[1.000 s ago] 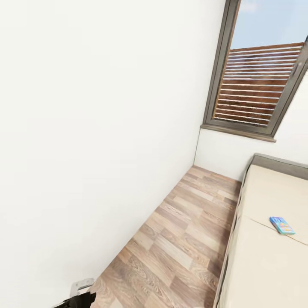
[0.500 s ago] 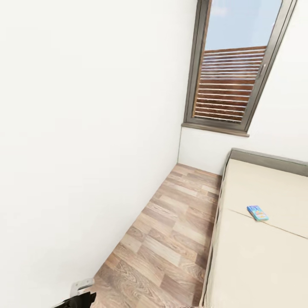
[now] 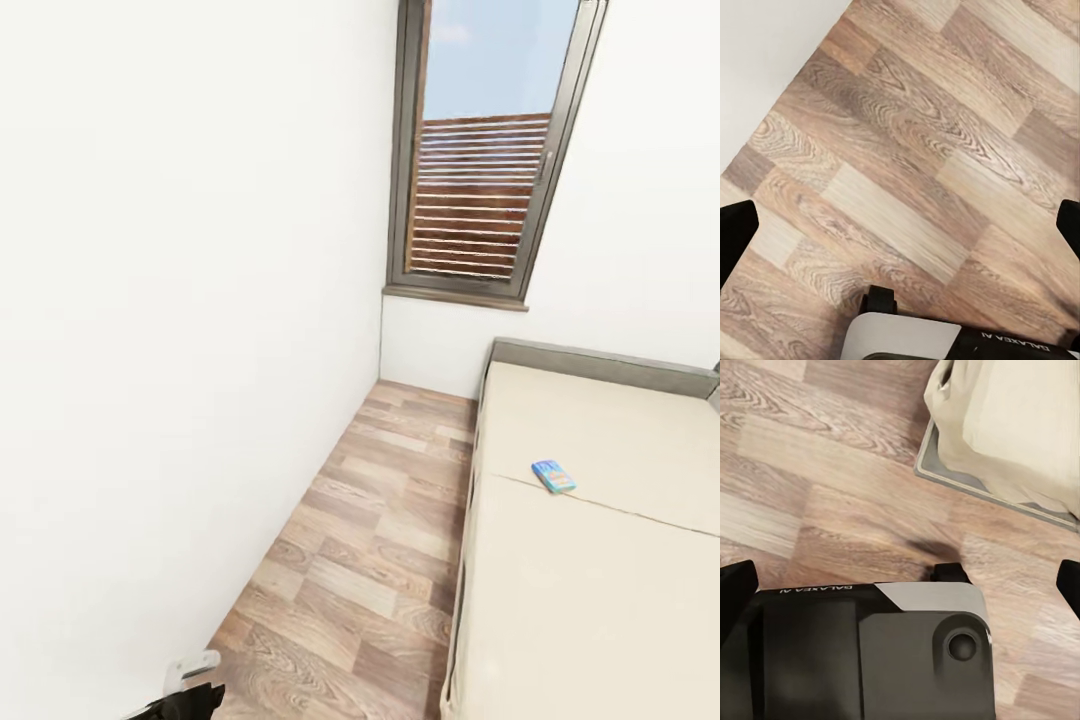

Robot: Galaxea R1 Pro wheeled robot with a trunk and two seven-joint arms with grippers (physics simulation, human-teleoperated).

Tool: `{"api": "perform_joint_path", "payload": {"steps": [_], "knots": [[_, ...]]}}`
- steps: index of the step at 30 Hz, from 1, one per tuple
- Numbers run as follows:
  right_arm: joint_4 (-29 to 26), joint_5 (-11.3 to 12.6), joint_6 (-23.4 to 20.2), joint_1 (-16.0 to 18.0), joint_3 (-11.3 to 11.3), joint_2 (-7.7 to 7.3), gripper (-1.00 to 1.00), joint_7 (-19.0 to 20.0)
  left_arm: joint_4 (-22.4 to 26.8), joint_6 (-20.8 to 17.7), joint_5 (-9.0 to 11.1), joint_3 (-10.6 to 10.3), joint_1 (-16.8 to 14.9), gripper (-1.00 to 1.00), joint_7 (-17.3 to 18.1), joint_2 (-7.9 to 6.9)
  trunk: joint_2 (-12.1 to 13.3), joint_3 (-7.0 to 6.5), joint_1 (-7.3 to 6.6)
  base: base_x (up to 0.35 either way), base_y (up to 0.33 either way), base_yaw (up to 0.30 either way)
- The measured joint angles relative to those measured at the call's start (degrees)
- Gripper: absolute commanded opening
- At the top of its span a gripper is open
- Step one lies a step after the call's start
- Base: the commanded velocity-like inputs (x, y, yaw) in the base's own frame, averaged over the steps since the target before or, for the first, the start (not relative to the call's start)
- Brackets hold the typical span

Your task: Put all the toys in the child's room - the three board games (two on the bed and one on the table), the two jigsaw puzzles on the table, and the tennis ball on the table - inside the toy box on the table in the child's room.

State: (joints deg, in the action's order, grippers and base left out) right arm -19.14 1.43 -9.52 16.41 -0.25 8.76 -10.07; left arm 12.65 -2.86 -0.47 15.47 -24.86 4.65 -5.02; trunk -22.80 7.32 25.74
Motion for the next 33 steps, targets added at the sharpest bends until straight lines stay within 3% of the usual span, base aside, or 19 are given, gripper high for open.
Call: {"api": "perform_joint_path", "payload": {"steps": [33], "knots": [[0.0, 0.0, 0.0, 0.0, 0.0, 0.07, 1.00, 0.0, 0.0, 0.0, 0.0, 0.0, 0.0, 1.00, 0.0, 0.00, 0.0, 0.00, 0.00, 0.109, 0.075, -0.279]]}}
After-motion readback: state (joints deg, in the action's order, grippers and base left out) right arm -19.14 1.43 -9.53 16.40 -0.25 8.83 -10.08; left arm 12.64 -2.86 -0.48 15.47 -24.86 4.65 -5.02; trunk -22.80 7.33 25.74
